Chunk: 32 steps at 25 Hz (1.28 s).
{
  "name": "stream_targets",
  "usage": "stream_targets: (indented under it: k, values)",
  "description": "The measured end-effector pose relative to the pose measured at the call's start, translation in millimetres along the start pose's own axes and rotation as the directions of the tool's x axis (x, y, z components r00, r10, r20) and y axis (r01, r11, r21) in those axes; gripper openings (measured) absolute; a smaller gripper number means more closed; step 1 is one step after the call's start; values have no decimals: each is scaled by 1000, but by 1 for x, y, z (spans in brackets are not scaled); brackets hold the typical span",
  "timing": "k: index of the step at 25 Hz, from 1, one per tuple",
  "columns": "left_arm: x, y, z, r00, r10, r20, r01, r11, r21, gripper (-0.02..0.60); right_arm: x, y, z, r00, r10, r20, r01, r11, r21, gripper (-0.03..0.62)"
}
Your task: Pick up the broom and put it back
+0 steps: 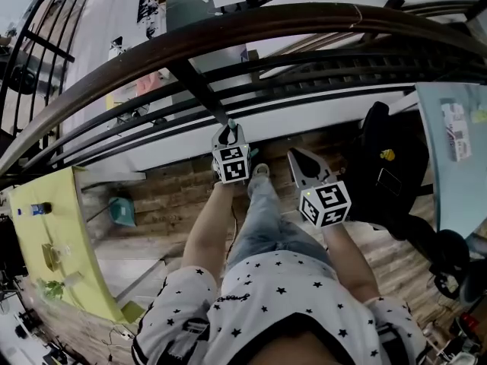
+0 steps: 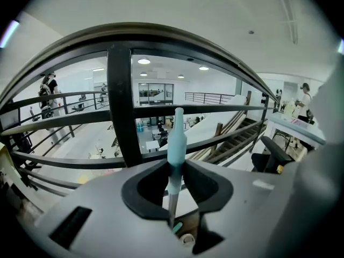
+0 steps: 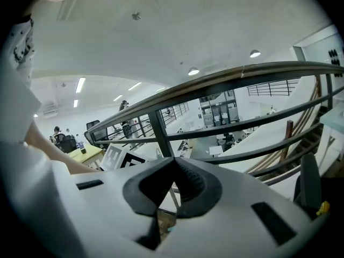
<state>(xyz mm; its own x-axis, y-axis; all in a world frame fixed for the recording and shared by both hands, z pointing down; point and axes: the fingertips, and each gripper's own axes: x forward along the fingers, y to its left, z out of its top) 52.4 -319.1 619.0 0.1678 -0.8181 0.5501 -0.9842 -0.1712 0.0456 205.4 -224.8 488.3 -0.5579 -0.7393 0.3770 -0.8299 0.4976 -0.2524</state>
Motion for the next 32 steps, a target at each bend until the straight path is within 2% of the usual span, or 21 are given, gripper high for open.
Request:
stream_targets:
  k: [5,9,16,27,32]
  values:
    - [-31,5,3,999,13,39,-13,1000,-10,97,-16,14,0,1000,5,9,-5,1000,-13,-6]
    - [-59,9,2,999,19,34,-18,999,-35,95,-28,27,1,1000,12,19,-11,1000,-28,-6]
    - [-107,10,21,994,38,106,-30,997,-78,95,-55,46,9,999,29,40,-26,997,-70,-6]
    - [-183,7,40,974,93,206,-76,993,-87,95,-89,74,6,995,88,46,-82,991,-101,-6]
    - [-211,18,40,962,146,231,-120,985,-123,95,-94,86,4,991,130,44,-125,986,-114,-6]
